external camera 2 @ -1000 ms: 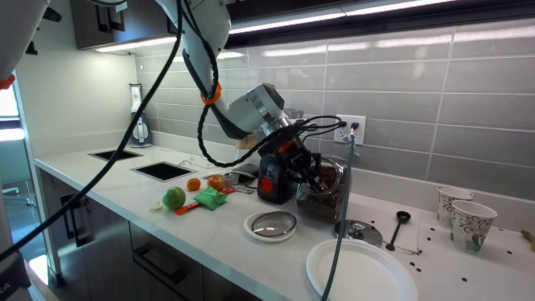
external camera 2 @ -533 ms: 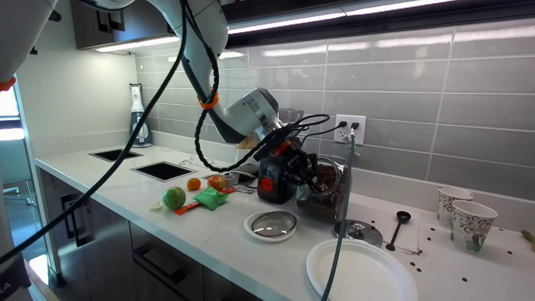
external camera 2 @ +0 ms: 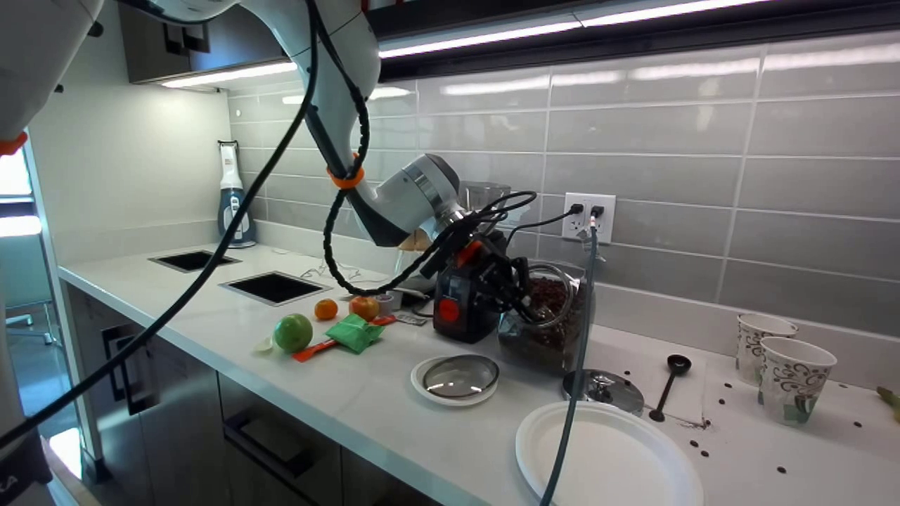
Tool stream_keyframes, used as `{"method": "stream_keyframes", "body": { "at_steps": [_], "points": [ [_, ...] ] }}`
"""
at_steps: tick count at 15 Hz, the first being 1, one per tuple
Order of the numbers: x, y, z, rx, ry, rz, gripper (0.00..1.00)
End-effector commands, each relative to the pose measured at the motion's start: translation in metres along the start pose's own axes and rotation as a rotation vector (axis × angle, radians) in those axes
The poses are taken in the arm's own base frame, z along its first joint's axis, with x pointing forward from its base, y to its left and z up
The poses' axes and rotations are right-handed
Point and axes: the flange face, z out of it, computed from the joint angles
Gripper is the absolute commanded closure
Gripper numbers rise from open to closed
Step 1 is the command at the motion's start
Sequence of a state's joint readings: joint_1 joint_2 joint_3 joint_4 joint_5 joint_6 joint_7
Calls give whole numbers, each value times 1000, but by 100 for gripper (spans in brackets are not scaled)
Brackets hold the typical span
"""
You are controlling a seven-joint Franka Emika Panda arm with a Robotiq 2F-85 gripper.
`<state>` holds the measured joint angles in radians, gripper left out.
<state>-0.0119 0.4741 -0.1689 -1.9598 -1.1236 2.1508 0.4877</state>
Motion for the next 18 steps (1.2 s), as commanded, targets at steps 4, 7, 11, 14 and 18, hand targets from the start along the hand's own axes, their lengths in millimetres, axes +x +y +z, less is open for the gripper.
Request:
{"method": "stream_keyframes", "body": {
  "at_steps": [4, 7, 11, 14, 18],
  "points": [
    [-4, -38, 26, -51, -32, 9, 99],
    [-3, -45, 25, -111, -45, -1, 99],
    [-4, -52, 18, -181, -42, 6, 99],
    [-4, -56, 15, -221, -30, 22, 99],
    [-7, -64, 9, -271, -12, 44, 99]
  ]
}}
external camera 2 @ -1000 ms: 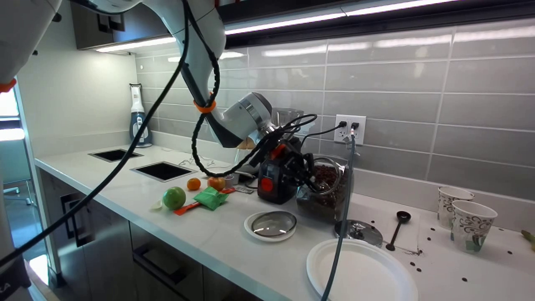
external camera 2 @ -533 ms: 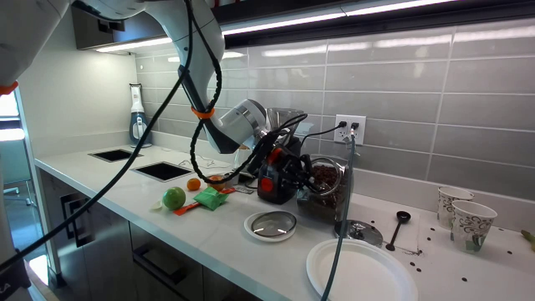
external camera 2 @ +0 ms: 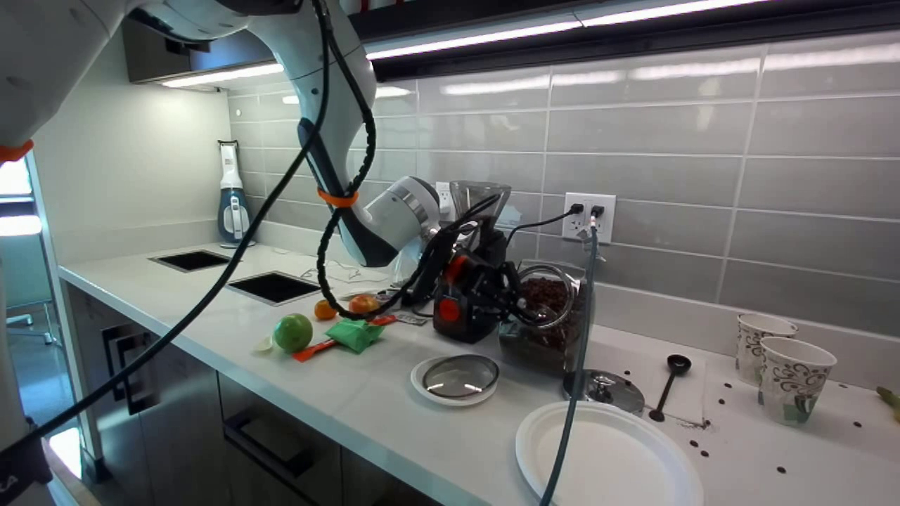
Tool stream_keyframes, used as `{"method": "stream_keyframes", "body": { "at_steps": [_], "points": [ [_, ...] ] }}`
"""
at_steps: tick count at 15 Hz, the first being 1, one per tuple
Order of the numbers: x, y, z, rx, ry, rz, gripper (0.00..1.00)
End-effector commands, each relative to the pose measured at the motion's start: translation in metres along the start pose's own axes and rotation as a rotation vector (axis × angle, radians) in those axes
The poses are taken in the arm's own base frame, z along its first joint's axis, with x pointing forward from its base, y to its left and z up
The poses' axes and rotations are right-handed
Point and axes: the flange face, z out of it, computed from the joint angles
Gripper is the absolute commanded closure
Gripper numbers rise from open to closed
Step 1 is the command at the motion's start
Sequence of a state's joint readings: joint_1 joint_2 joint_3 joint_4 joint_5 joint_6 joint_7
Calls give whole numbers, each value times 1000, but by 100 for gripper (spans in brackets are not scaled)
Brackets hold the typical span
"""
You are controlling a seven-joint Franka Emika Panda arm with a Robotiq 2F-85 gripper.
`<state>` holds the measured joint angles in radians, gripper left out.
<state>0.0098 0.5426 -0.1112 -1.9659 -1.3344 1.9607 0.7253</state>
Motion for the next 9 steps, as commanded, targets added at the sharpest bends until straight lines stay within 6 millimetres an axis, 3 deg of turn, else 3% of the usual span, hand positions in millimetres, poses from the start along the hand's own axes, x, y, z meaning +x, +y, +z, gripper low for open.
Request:
{"method": "stream_keyframes", "body": {
  "at_steps": [1, 9],
  "points": [
    [-8, -24, -3, -39, 11, 17, 99],
    [-27, -32, -25, -123, 16, 73, 99]
  ]
}}
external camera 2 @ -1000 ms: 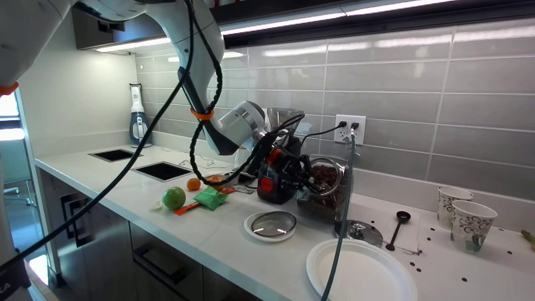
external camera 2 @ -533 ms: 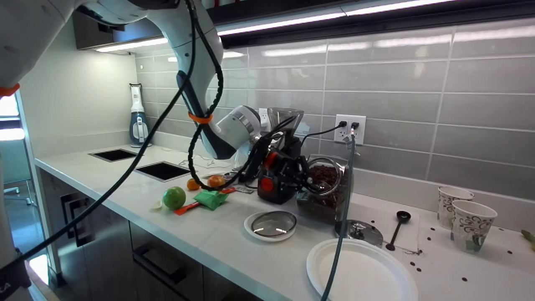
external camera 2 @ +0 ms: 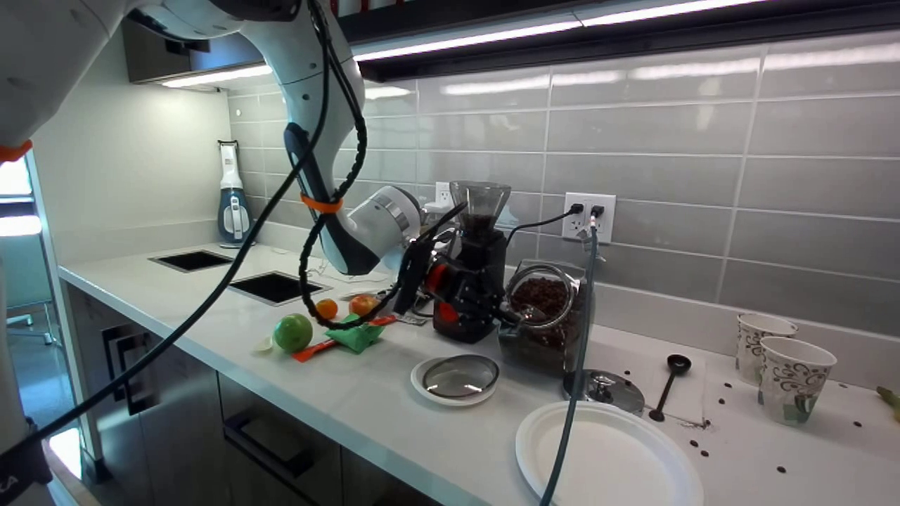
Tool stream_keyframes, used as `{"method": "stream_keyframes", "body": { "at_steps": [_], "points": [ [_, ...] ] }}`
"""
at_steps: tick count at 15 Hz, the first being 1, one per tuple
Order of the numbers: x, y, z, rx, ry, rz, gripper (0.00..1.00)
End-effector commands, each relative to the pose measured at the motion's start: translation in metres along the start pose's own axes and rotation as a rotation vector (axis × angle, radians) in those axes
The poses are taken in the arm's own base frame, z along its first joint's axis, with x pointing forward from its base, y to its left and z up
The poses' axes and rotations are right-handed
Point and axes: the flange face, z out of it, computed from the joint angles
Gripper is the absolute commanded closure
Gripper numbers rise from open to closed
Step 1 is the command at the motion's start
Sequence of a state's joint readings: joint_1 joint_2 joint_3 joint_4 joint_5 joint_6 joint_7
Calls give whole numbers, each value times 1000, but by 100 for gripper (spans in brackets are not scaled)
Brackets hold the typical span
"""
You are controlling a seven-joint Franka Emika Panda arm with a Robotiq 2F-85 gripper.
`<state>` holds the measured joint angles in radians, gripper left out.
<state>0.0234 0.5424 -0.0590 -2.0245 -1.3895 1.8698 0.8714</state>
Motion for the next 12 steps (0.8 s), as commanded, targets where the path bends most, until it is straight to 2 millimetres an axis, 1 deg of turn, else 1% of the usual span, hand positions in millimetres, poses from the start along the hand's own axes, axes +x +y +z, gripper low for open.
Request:
{"method": "stream_keyframes", "body": {
  "at_steps": [1, 7, 12],
  "points": [
    [-13, -3, -8, -63, 3, 31, 99],
    [-25, -1, -15, -117, -36, 60, 99],
    [-49, 8, -24, -139, -115, 50, 99]
  ]
}}
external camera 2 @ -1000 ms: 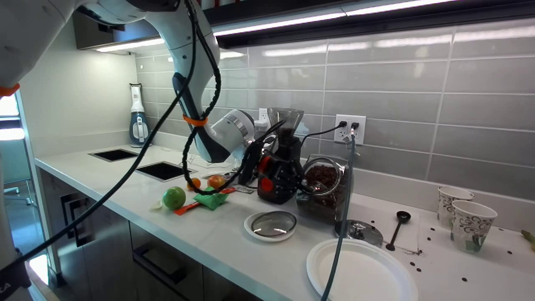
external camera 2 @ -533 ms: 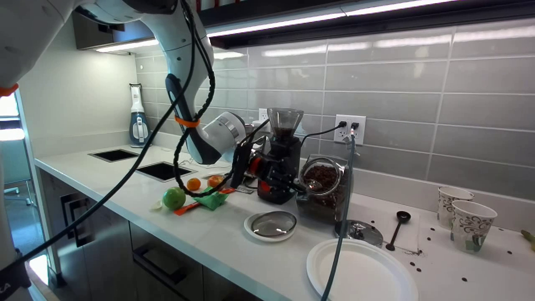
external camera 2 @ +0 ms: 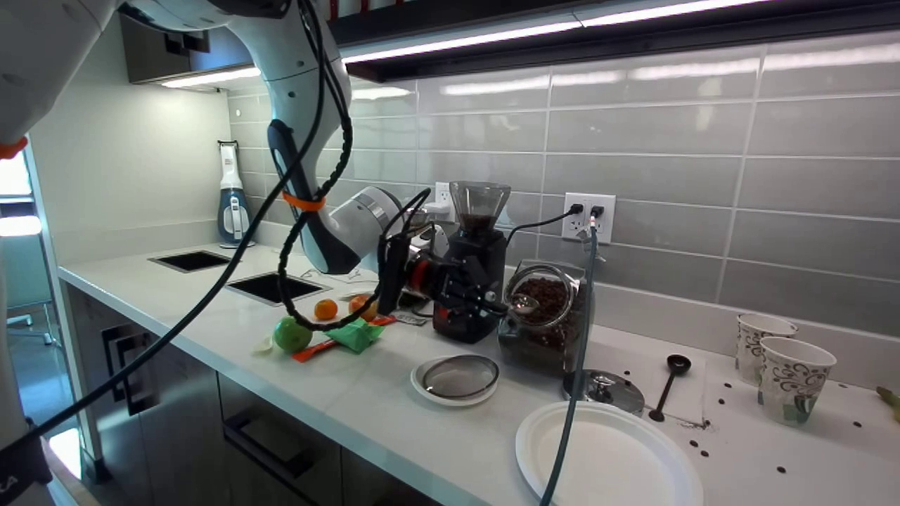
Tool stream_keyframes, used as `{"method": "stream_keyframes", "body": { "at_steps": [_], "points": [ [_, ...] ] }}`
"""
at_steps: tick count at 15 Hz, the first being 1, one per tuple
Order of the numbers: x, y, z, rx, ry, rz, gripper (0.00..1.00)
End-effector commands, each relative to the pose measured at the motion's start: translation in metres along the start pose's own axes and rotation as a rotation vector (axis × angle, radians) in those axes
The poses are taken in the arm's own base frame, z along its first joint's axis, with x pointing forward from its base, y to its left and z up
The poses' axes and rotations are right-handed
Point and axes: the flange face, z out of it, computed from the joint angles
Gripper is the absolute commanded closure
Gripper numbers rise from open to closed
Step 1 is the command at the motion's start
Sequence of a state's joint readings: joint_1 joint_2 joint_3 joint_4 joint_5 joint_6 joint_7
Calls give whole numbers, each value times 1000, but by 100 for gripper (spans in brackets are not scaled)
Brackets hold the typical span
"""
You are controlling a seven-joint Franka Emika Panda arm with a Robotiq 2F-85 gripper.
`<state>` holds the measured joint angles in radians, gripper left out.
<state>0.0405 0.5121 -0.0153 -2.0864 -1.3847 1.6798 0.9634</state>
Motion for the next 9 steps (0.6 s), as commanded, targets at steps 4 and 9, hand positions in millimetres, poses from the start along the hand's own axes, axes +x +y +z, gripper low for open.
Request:
{"method": "stream_keyframes", "body": {
  "at_steps": [4, 9],
  "points": [
    [-45, 19, -14, 5, -104, -28, 99],
    [-69, 32, -28, 25, -150, -54, 99]
  ]
}}
